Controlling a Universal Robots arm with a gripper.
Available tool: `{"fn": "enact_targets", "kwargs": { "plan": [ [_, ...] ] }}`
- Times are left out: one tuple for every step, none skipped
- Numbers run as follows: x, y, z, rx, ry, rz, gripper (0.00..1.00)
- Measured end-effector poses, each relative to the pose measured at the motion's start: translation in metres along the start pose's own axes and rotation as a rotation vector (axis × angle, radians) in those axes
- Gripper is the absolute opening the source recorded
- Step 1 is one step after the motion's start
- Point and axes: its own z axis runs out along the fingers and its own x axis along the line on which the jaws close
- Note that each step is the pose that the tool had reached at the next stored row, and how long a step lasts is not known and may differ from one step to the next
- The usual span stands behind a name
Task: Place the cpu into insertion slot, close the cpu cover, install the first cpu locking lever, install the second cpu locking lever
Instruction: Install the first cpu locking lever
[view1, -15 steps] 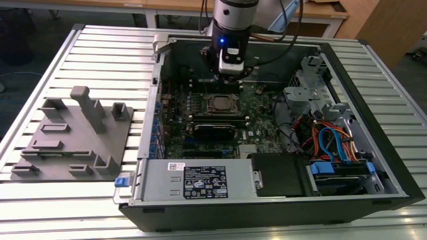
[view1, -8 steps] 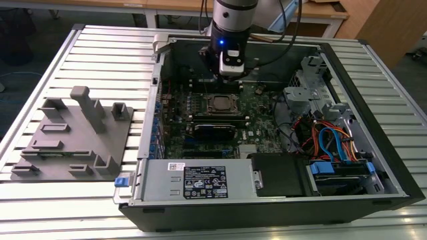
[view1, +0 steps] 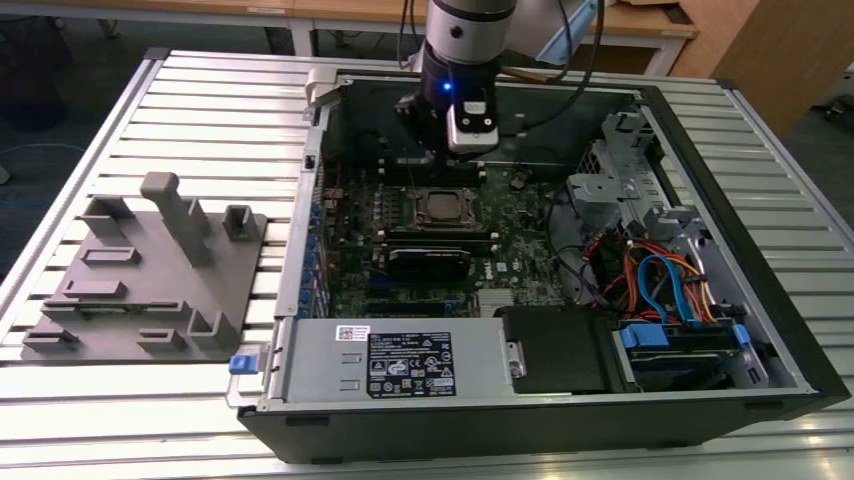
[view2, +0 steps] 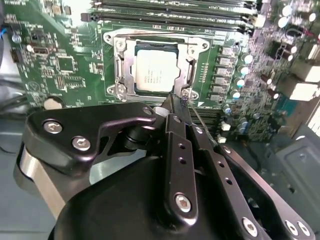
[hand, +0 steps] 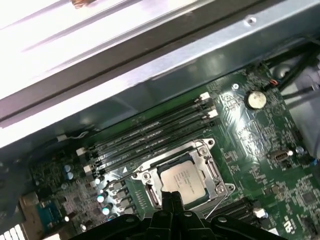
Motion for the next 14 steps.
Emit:
{"fn": "enact_targets", "kwargs": {
  "plan": [
    [0.0000, 0.0000, 0.0004, 0.0003, 0.0001, -0.015, 0.10],
    [0.0000, 0.0000, 0.0006, 0.0009, 0.0002, -0.027, 0.10],
    [0.0000, -0.0001, 0.0008, 0.0013, 0.0003, -0.038, 0.10],
    [-0.0001, -0.0001, 0.0011, 0.0015, 0.0002, -0.051, 0.10],
    [-0.0001, -0.0001, 0.0015, 0.0017, 0.0000, -0.063, 0.10],
    [-0.0001, -0.0001, 0.0017, 0.0021, 0.0000, -0.077, 0.10],
    [-0.0001, -0.0001, 0.0020, 0.0026, 0.0002, -0.091, 0.10],
    [-0.0001, -0.0001, 0.0024, 0.0031, 0.0006, -0.104, 0.10],
    [0.0002, -0.0003, 0.0024, 0.0036, 0.0010, -0.112, 0.10],
    [0.0012, -0.0008, 0.0026, 0.0035, 0.0009, -0.114, 0.10],
    [0.0024, -0.0013, 0.0028, 0.0034, 0.0008, -0.115, 0.10],
    [0.0039, -0.0019, 0.0030, 0.0033, 0.0007, -0.116, 0.10],
    [0.0055, -0.0027, 0.0033, 0.0032, 0.0005, -0.118, 0.10],
    [0.0070, -0.0034, 0.0036, 0.0029, 0.0003, -0.119, 0.10]
  ]
}}
